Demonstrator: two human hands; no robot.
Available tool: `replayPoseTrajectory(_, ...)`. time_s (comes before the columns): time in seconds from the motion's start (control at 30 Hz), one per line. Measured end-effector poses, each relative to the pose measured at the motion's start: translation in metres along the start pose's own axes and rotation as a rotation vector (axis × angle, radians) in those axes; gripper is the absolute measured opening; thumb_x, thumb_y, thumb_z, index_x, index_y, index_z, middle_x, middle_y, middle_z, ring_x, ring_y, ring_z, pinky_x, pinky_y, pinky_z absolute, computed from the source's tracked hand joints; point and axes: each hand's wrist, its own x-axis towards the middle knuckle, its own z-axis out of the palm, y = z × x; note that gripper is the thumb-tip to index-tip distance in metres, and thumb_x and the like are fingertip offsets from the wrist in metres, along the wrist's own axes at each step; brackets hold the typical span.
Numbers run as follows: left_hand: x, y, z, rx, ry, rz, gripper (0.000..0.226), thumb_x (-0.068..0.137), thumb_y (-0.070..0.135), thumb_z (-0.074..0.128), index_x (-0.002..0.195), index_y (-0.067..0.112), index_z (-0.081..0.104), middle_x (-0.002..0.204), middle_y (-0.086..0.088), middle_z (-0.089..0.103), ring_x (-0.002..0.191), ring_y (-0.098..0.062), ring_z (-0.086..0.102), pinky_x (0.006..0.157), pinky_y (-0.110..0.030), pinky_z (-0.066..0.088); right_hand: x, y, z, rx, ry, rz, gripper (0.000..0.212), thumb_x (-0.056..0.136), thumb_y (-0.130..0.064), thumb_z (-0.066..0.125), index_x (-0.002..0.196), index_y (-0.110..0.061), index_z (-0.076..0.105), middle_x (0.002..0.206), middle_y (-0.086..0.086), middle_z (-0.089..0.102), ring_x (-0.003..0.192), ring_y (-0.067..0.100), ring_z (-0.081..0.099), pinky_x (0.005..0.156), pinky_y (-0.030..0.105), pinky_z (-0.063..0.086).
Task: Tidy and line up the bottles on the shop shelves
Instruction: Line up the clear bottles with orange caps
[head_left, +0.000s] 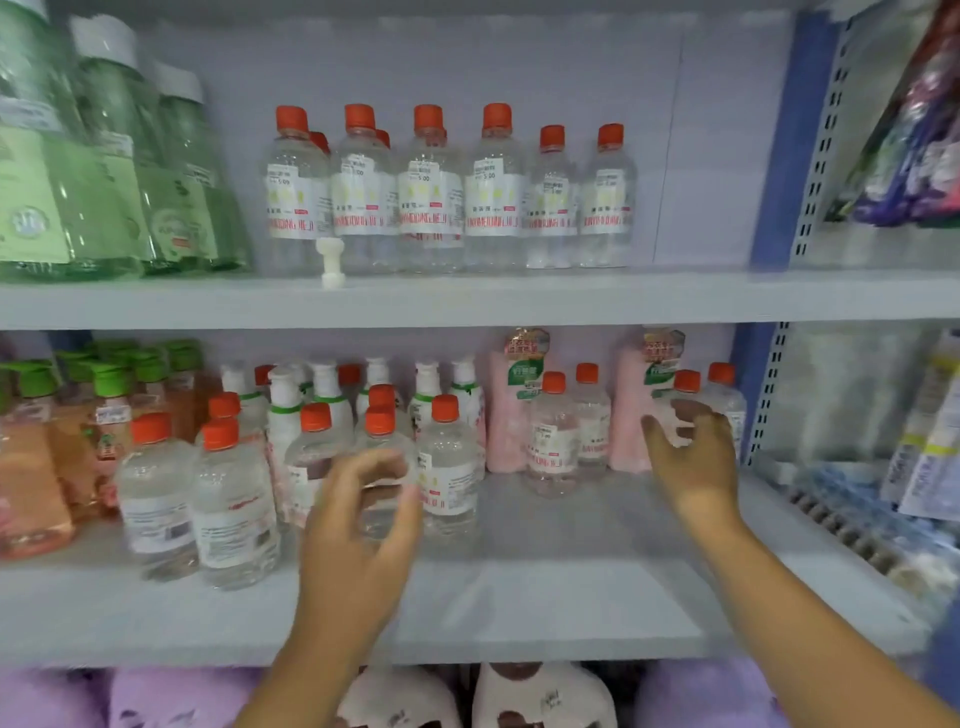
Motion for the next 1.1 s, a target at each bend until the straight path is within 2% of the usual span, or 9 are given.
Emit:
replayPoseTrajectory(0.13, 0.018, 0.007, 0.118, 0.021, -0.195, -0.167, 0.045, 0.088, 0.039, 0.075, 0.127, 0.04, 0.054, 0.128, 0.017, 0.058, 0.117, -0.004, 0.059, 0.095, -0.02, 0.051, 0.03, 0.031, -0.02, -0.141, -0.043, 0.081, 0.072, 0.086, -0.04, 0.078, 0.145, -0.012, 0.048, 0.142, 0.014, 0.048, 0.119, 0.033, 0.058, 0.102, 0.041, 0.048)
replayPoseTrajectory(0.23, 0.048, -0.01, 0.182, 0.121, -0.254, -0.392, 0.079, 0.082, 0.044, 0.082, 0.148, 0.026, 0.04, 0.143, 0.0, 0.049, 0.126, -0.02, 0.056, 0.104, -0.033, 0.05, 0.038, 0.048, -0.016, -0.145, -0.135, 0.056, 0.092, 0.079, -0.044, 0.084, 0.152, -0.015, 0.036, 0.142, 0.014, 0.049, 0.125, 0.03, 0.054, 0.107, 0.042, 0.046)
replayPoseTrajectory(0.3, 0.057, -0.026, 0.214, 0.198, -0.294, -0.411, 0.093, 0.079, 0.049, 0.082, 0.153, 0.025, 0.03, 0.142, -0.007, 0.047, 0.12, -0.027, 0.059, 0.099, -0.041, 0.053, 0.04, 0.06, -0.011, -0.091, -0.14, 0.003, 0.09, 0.077, -0.041, 0.087, 0.15, -0.024, 0.038, 0.134, 0.01, 0.055, 0.121, 0.026, 0.055, 0.103, 0.041, 0.049)
replayPoseTrajectory(0.47, 0.053, -0.046, 0.241, 0.25, -0.188, -0.427, 0.09, 0.08, 0.045, 0.081, 0.15, 0.036, 0.025, 0.127, -0.008, 0.051, 0.102, -0.028, 0.064, 0.077, -0.03, 0.051, 0.047, 0.077, -0.01, -0.136, -0.174, -0.036, 0.048, 0.078, -0.039, 0.081, 0.119, -0.023, 0.063, 0.109, -0.002, 0.07, 0.101, 0.02, 0.068, 0.084, 0.033, 0.056)
replayPoseTrajectory(0.63, 0.022, -0.008, 0.197, 0.007, -0.279, -0.463, 0.086, 0.07, 0.04, 0.088, 0.143, 0.038, 0.043, 0.132, 0.002, 0.062, 0.112, -0.018, 0.066, 0.096, -0.042, 0.057, 0.019, 0.055, -0.028, -0.054, -0.298, 0.008, 0.03, 0.069, -0.033, 0.084, 0.095, -0.033, 0.069, 0.082, -0.014, 0.074, 0.076, 0.001, 0.07, 0.055, 0.015, 0.048)
replayPoseTrajectory(0.73, -0.018, 0.025, 0.135, -0.006, -0.236, -0.348, 0.085, 0.069, 0.042, 0.09, 0.138, 0.057, 0.044, 0.119, 0.029, 0.064, 0.098, 0.012, 0.064, 0.084, -0.011, 0.053, -0.022, 0.034, -0.033, 0.098, -0.363, -0.037, 0.036, 0.063, -0.036, 0.088, 0.093, -0.037, 0.068, 0.084, -0.023, 0.074, 0.072, -0.009, 0.068, 0.053, 0.007, 0.047)
replayPoseTrajectory(0.8, -0.034, 0.042, 0.087, 0.038, -0.155, -0.351, 0.085, 0.063, 0.056, 0.087, 0.134, 0.068, 0.042, 0.106, 0.036, 0.063, 0.086, 0.01, 0.064, 0.07, -0.002, 0.047, -0.051, 0.016, -0.03, 0.144, -0.426, -0.051, 0.044, 0.058, -0.045, 0.088, 0.096, -0.036, 0.067, 0.089, -0.026, 0.073, 0.075, -0.009, 0.068, 0.057, 0.008, 0.048)
replayPoseTrajectory(0.97, -0.033, 0.038, -0.017, 0.275, 0.048, -0.365, 0.091, 0.065, 0.06, 0.086, 0.139, 0.07, 0.035, 0.076, 0.006, 0.056, 0.056, 0.002, 0.05, 0.05, -0.01, 0.042, -0.115, -0.029, 0.007, 0.223, -0.602, -0.096, 0.05, 0.061, -0.042, 0.092, 0.101, -0.041, 0.064, 0.097, -0.034, 0.069, 0.083, -0.012, 0.067, 0.064, 0.004, 0.048)
replayPoseTrajectory(1.1, -0.02, 0.008, -0.057, 0.348, 0.148, -0.385, 0.092, 0.067, 0.057, 0.087, 0.141, 0.066, 0.033, 0.109, -0.003, 0.068, 0.074, -0.004, 0.062, 0.063, -0.025, 0.049, -0.149, -0.063, 0.05, 0.257, -0.651, -0.131, 0.054, 0.058, -0.052, 0.089, 0.104, -0.046, 0.061, 0.105, -0.035, 0.064, 0.09, -0.016, 0.063, 0.066, 0.001, 0.047)
